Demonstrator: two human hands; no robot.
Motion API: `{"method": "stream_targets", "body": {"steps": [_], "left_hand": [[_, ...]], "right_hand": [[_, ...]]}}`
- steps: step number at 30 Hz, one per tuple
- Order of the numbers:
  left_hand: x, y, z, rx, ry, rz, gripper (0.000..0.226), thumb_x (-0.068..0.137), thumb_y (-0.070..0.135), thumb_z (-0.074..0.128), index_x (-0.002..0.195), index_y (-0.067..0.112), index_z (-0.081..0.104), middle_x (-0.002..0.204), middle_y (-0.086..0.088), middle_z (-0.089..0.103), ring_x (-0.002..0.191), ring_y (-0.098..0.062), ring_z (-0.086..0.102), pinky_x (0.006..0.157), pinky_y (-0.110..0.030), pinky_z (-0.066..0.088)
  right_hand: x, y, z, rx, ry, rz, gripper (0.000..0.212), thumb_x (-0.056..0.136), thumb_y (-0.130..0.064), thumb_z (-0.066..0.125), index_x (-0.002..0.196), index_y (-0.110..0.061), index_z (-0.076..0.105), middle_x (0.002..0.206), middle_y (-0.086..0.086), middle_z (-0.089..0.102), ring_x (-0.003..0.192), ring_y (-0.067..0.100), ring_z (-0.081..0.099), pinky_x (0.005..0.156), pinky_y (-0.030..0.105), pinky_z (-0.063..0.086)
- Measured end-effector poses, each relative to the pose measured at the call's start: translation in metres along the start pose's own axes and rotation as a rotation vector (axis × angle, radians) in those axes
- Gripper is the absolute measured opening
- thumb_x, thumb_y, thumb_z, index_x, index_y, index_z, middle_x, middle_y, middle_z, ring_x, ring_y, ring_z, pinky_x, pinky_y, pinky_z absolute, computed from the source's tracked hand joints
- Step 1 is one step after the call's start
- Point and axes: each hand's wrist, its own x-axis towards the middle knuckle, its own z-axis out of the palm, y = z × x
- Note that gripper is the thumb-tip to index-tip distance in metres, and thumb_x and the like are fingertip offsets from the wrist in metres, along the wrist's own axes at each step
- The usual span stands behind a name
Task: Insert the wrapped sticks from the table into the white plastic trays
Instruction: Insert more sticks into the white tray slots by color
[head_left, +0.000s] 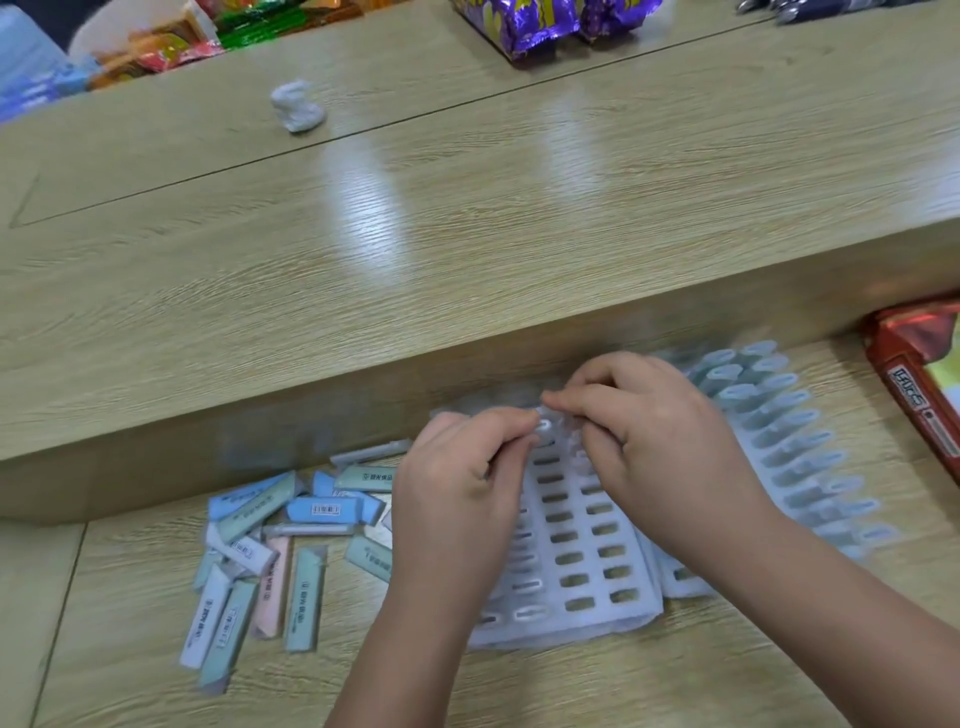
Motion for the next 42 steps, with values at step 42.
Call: {"method": "stream_targets", "body": {"steps": [42], "left_hand": [[-0.047, -0.034, -0.038, 0.007, -0.047, -0.164, 0.027, 0.095, 0.027, 0.054, 0.111, 0.019, 0.074, 0.127, 0.009, 0.062, 0.122, -0.004, 0.050, 0.103, -0.018, 0.039]], "right_hand": [[0.000, -0.018, -0.008, -0.277, -0.061, -0.125, 0.014, 0.084, -0.016, 0.066, 0.090, -0.011, 0.078, 0.100, 0.009, 0.061, 0.086, 0.029, 0.051, 0.058, 0.036, 0.048]]}}
